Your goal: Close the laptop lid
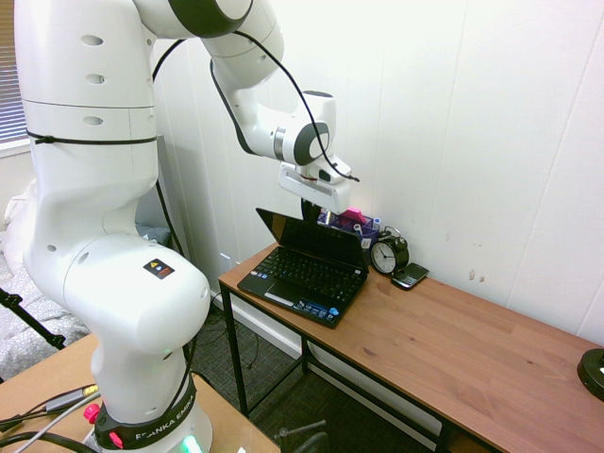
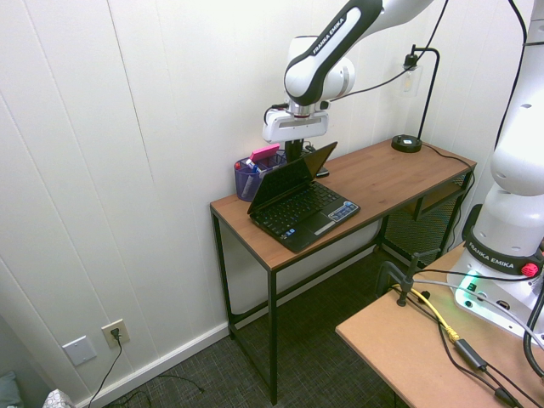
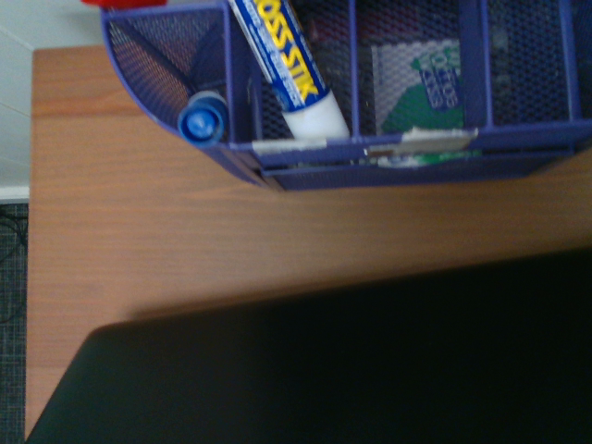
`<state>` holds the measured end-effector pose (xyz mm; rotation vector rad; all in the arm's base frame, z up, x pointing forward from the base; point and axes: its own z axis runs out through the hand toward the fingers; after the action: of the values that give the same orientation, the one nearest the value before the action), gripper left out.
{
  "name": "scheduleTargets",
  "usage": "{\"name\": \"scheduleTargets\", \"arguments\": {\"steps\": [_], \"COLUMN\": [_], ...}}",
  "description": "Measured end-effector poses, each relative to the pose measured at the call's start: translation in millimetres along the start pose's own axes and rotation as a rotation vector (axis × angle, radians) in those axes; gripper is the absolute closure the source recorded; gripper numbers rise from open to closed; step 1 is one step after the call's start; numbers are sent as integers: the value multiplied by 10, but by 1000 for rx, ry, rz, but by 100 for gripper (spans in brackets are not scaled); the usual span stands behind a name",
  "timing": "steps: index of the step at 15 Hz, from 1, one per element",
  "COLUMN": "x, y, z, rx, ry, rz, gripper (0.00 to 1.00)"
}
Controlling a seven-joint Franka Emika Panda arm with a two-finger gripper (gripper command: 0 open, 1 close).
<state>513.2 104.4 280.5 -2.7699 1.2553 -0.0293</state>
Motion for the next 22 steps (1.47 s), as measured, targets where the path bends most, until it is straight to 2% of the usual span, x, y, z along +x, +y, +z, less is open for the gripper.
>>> {"name": "scheduleTargets", "arguments": {"steps": [13, 22], "x": [-156, -63], "y": [685, 942], "z": [546, 869], "rx": [-23, -39], "ry": [-70, -120], "rz": [61, 81], "gripper": [100, 100]}}
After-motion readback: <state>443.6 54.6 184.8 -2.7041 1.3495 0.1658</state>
